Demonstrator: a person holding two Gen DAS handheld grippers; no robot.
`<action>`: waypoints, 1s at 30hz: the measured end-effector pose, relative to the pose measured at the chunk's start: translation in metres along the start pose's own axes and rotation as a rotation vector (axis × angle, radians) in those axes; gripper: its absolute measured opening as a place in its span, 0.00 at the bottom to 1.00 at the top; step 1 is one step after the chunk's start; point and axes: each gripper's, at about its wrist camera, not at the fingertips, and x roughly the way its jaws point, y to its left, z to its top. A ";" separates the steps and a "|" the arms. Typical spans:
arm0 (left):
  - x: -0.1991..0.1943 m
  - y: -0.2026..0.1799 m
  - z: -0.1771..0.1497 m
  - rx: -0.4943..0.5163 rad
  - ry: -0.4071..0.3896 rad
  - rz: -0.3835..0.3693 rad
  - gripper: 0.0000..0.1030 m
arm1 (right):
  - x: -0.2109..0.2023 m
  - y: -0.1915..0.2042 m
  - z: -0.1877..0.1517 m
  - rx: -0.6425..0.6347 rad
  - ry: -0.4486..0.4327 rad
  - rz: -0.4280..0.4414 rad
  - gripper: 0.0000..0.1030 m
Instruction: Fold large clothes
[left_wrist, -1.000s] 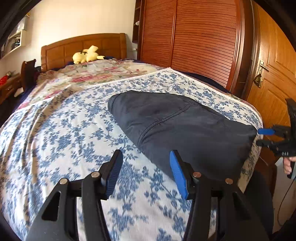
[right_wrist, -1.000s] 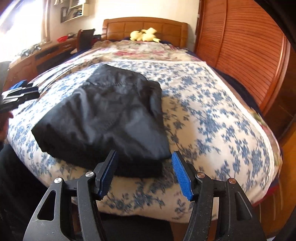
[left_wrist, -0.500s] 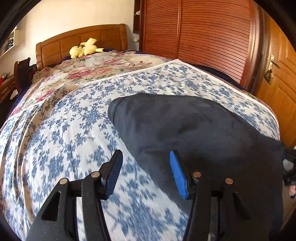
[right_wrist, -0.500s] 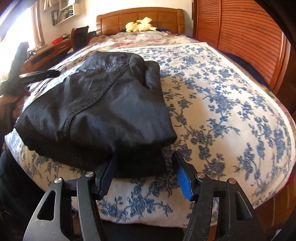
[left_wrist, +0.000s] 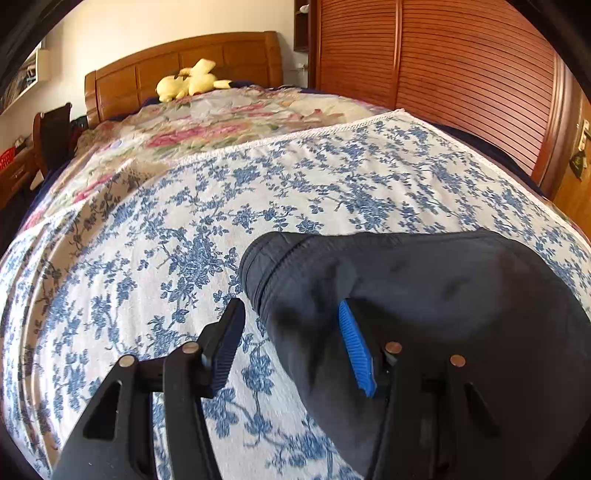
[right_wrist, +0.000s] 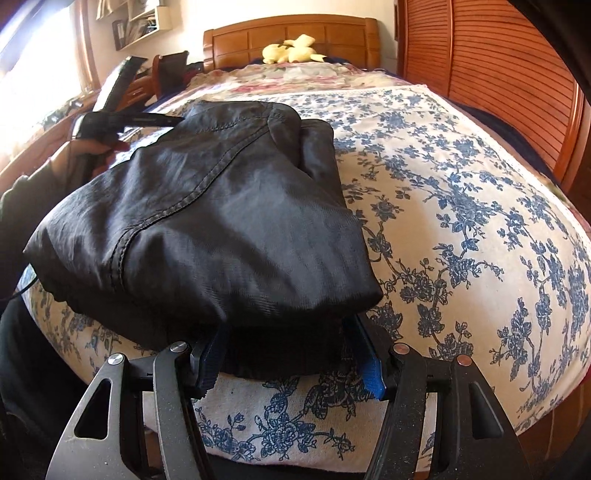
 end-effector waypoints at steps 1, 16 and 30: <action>0.004 0.002 0.000 -0.011 0.008 -0.002 0.51 | 0.000 0.000 0.000 0.002 0.000 0.002 0.60; 0.043 0.000 0.000 -0.028 0.078 0.004 0.56 | 0.003 -0.001 -0.002 0.018 -0.006 0.004 0.62; 0.043 -0.001 0.002 0.013 0.100 -0.017 0.29 | 0.005 0.008 -0.001 0.015 -0.010 0.118 0.12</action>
